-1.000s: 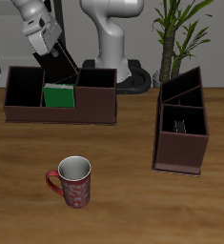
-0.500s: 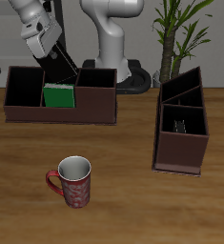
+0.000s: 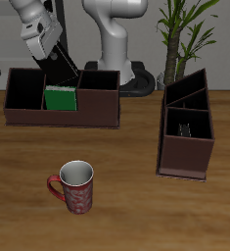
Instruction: Place the yellow book into the left desk caddy's right compartment and place the green book into the back desk caddy's front compartment and place the black book into the back desk caddy's back compartment
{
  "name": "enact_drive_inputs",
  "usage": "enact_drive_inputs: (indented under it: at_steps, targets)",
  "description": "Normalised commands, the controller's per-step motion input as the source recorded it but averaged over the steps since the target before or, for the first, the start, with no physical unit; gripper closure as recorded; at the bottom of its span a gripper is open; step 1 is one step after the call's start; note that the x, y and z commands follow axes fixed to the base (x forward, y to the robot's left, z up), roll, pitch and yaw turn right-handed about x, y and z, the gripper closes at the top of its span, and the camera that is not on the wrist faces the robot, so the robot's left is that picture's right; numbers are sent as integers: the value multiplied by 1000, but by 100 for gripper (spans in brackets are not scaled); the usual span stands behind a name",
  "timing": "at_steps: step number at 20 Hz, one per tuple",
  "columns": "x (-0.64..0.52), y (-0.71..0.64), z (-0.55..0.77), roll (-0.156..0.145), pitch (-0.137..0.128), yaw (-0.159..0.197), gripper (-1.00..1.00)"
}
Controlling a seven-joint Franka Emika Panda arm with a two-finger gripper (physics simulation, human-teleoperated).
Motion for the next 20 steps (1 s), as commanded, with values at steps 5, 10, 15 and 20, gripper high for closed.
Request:
enact_drive_inputs:
  at_steps: [5,10,15,20]
  targets:
    - [-23,-72,-160,-31,73,-15,100]
    - [48,-34,-116,-46,100,43,100]
    - [17,-10,-80,-9,37,38,100]
    - [-9,-11,-99,-9,21,17,100]
